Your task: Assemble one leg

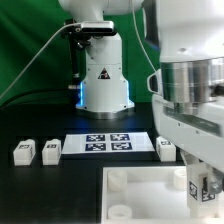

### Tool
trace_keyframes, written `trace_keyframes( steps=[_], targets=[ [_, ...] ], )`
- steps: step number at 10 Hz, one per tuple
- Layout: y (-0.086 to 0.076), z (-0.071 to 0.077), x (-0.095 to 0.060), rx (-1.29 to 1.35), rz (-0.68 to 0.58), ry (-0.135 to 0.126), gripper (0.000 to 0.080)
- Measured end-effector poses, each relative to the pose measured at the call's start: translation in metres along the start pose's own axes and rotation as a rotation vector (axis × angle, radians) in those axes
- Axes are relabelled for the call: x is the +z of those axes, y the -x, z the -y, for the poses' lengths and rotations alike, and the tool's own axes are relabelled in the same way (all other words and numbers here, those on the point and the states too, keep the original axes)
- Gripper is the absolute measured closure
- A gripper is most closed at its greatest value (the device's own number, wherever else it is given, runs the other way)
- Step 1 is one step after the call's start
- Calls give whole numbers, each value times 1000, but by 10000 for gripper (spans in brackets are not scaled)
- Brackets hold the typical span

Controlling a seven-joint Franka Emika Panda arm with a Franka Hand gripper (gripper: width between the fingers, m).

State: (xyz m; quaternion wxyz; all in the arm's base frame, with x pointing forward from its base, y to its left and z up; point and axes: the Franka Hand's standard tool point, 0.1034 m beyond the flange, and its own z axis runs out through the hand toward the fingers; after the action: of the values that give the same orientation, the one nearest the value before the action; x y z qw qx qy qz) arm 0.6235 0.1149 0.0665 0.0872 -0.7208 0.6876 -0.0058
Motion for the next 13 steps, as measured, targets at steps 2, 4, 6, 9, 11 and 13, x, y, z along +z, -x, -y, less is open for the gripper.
trace_keyframes(
  steps=[2, 4, 6, 9, 11, 13],
  targets=[
    [6, -1, 1, 205, 10, -3, 506],
    [7, -1, 1, 253, 10, -4, 506],
    [6, -1, 1, 170, 7, -3, 323],
    [4, 2, -1, -307, 2, -14, 160],
    [5, 2, -2, -565, -4, -12, 153],
    [5, 1, -2, -792, -7, -2, 150]
  ],
)
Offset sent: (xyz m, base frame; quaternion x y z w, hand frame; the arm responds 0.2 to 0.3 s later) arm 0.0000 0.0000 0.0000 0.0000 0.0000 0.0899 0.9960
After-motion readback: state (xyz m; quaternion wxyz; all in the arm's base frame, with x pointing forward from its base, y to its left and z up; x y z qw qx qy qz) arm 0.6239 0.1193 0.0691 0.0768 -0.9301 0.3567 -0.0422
